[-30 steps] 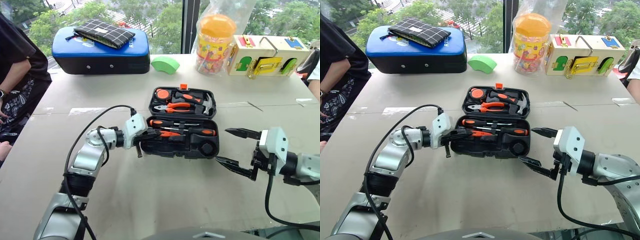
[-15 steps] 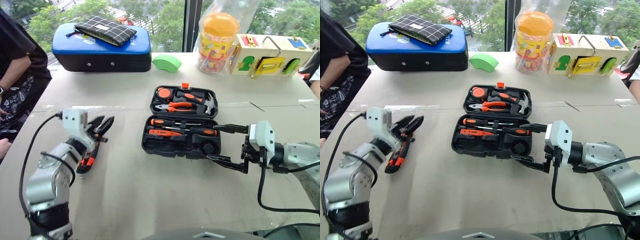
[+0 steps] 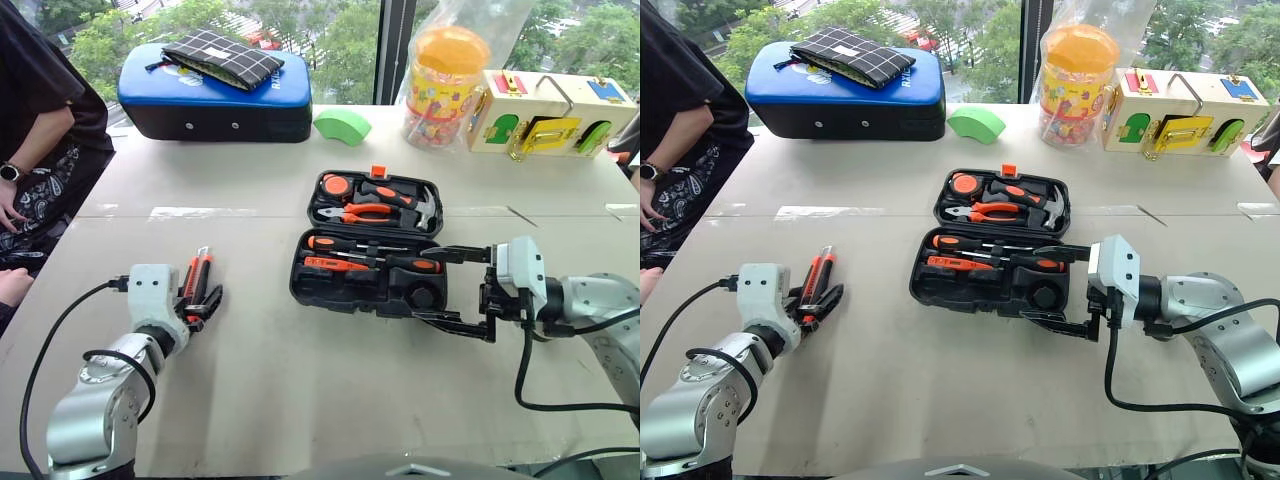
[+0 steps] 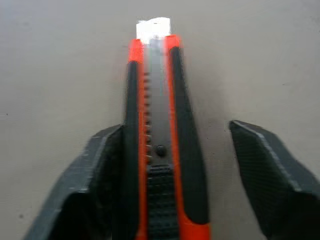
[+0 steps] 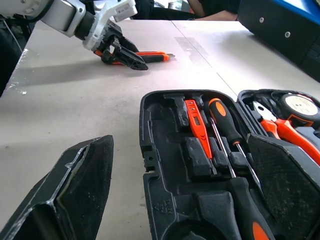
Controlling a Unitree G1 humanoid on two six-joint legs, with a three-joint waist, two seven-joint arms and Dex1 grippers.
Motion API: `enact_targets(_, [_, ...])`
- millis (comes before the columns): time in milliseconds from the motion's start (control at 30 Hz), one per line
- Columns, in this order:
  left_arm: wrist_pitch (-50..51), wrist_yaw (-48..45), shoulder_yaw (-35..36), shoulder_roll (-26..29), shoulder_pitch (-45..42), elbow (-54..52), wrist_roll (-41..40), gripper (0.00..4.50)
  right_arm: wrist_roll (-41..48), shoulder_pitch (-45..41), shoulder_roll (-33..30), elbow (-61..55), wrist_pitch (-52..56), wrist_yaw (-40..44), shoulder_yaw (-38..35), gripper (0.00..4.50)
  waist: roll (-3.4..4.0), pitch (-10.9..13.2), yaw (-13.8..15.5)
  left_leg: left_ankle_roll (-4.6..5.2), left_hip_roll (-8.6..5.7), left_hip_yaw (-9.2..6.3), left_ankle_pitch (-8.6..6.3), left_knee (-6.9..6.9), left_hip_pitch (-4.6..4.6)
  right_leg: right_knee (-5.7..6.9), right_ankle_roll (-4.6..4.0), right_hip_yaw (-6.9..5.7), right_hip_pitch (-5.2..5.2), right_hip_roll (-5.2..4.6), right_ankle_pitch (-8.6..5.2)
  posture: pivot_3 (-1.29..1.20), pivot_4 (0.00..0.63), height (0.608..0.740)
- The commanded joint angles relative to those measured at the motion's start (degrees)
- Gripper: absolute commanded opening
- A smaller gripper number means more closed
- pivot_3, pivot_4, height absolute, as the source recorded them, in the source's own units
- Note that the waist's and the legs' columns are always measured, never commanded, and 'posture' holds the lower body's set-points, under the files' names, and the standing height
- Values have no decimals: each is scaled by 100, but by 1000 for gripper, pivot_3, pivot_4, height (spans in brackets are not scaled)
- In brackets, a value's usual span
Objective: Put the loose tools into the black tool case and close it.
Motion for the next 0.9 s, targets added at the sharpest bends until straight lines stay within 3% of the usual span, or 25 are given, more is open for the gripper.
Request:
enact_targets(33, [-380,-217,-67,-34,0,119,-5,1534,162,100,-80,-296,-34,10,-253,4351,3,1,1,0,0,1,0,0,0,-2,0,1,0,0,0,0,150,740])
enact_targets(167, [-1096,-1304,-220,73,-507,-66,-599,1538,218,333,-117,-472,-55,-35,-386,4351,-1,9,47,1,0,1,-1,0,-1,-2,-2,1,0,0,-1,0,150,740])
enact_targets(333, [-1589,-3568,-1589,1115,-1429,169,-724,1538,194,731,-163,-693,-100,-180,-751,4351,14,10,107,-1,0,6,0,2,-6,-11,-4,2,-2,0,-2,0,150,740])
enact_targets(467, [-2370,-4793,-2846,1602,-2502,1084,15,1538,184,1205,-237,-854,-104,-260,-1216,4351,21,14,105,-1,0,18,0,-10,-1,-21,0,5,-2,1,2,0,150,740])
enact_targets(667, [-3742,-5832,-4170,1411,-3900,2726,1163,1538,163,1904,-164,-1303,-54,-570,-1756,4351,19,15,112,-3,3,17,2,-21,-1,-20,16,-3,-6,5,11,0,150,740])
enact_targets(900, [-3964,-6409,-4617,1165,-4320,3230,1425,1538,72,2510,-12,-1729,-52,-928,-1963,4351,17,14,110,1,3,16,1,-19,-4,-35,18,-1,-2,3,12,0,150,740])
